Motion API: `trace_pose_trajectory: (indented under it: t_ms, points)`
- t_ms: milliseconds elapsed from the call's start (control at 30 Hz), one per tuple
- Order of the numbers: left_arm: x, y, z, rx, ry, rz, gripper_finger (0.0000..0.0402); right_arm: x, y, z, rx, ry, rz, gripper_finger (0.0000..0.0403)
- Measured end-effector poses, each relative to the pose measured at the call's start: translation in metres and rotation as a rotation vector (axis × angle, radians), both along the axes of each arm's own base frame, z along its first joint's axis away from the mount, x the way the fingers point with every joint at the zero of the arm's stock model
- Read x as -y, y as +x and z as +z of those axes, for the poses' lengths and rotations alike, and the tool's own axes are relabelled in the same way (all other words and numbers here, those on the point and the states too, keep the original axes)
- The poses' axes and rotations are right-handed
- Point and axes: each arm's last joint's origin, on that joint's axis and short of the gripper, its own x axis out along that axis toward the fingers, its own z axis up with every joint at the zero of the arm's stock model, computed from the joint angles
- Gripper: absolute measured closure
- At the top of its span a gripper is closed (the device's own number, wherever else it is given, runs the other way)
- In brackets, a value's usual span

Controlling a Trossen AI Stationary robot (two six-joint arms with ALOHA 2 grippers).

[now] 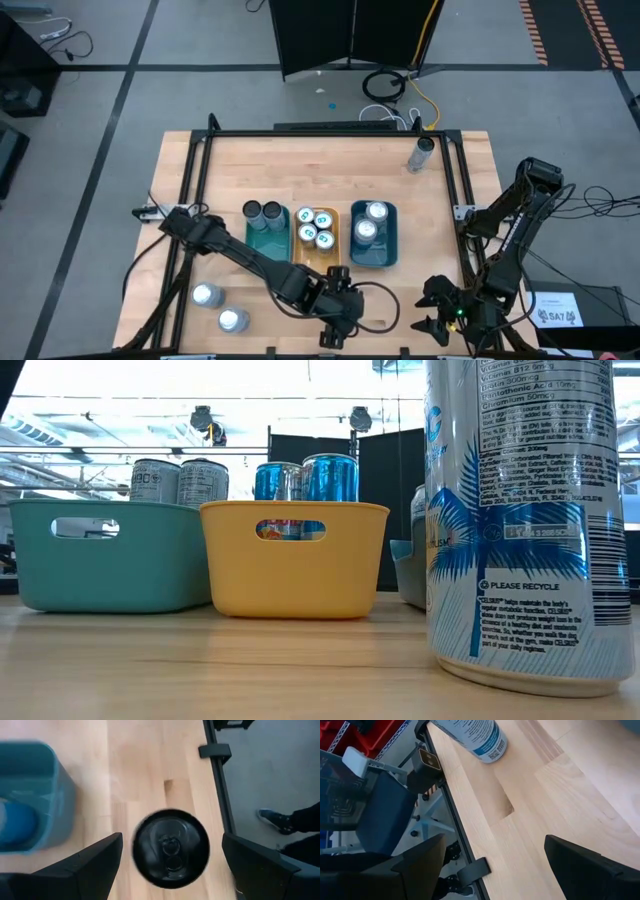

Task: Sort soda cans
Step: Put the bottom left black can into the light green bin

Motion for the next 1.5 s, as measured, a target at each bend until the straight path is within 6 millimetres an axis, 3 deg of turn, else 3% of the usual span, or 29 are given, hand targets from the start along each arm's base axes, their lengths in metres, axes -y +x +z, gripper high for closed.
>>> trace_pose_trajectory:
  t_ms: [400, 633, 1033, 1333, 1500]
  points:
    - [0.008, 0.014, 0.007, 0.157, -0.096, -0.002, 0.0052, 0.0, 0.0, 0.0, -0.003, -0.005, 0.001, 0.0071]
    - [0.008, 0.015, 0.008, 0.16, -0.132, 0.039, 0.0052, 0.0, 0.0, 0.0, -0.002, -0.007, 0.003, 0.0071]
    - [0.004, 0.016, 0.009, 0.197, -0.124, 0.226, 0.0052, 0.0, -0.001, -0.001, -0.02, 0.001, 0.017, 0.0071]
    - [0.005, 0.022, 0.016, 0.312, -0.089, 0.21, 0.0051, 0.0, -0.001, -0.001, -0.019, 0.001, 0.017, 0.0071]
    - [0.003, 0.023, 0.018, 0.339, -0.079, 0.239, 0.0022, 0.0, -0.001, -0.001, -0.02, 0.003, 0.015, 0.0071]
